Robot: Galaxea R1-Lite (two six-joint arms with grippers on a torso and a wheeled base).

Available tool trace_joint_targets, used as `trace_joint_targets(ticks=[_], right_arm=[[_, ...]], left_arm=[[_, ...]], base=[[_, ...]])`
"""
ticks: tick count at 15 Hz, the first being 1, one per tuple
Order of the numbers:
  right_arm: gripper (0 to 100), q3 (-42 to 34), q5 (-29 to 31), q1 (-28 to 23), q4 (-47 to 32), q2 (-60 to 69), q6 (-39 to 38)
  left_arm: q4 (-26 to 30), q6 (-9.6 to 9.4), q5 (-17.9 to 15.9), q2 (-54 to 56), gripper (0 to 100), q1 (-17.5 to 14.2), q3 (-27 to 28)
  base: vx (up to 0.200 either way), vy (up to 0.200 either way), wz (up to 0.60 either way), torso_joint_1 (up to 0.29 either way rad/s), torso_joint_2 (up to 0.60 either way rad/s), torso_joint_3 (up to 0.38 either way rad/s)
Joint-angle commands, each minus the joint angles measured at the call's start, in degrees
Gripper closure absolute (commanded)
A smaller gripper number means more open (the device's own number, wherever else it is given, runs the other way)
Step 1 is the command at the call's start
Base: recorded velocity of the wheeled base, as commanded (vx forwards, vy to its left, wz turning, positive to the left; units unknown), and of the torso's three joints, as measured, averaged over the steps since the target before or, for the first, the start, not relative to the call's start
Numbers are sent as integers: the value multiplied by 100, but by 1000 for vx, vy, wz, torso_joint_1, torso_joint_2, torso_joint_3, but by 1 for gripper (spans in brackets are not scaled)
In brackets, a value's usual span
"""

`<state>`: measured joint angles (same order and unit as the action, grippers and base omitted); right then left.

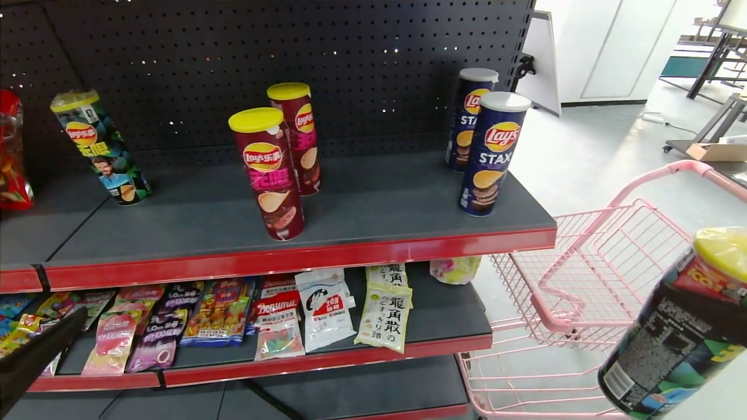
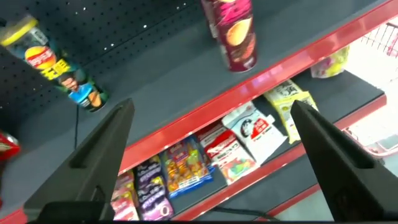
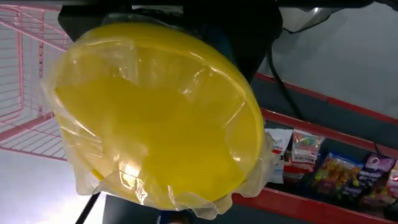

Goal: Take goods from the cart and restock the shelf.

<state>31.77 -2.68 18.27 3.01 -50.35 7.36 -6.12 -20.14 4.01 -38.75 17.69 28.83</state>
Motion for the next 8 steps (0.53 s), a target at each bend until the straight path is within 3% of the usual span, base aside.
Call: trace_joint_targets(ticks=[1,8], right_arm=[[100,-4,-22,106,-2,7,11],[100,-180,-22,124,-11,86,345]], left_arm=[[-3,1,3,8,0,-2,0],[-3,1,3,17,0,-2,17]], base=[[0,200,0,2,-2,2],[0,200,0,4,2,2]])
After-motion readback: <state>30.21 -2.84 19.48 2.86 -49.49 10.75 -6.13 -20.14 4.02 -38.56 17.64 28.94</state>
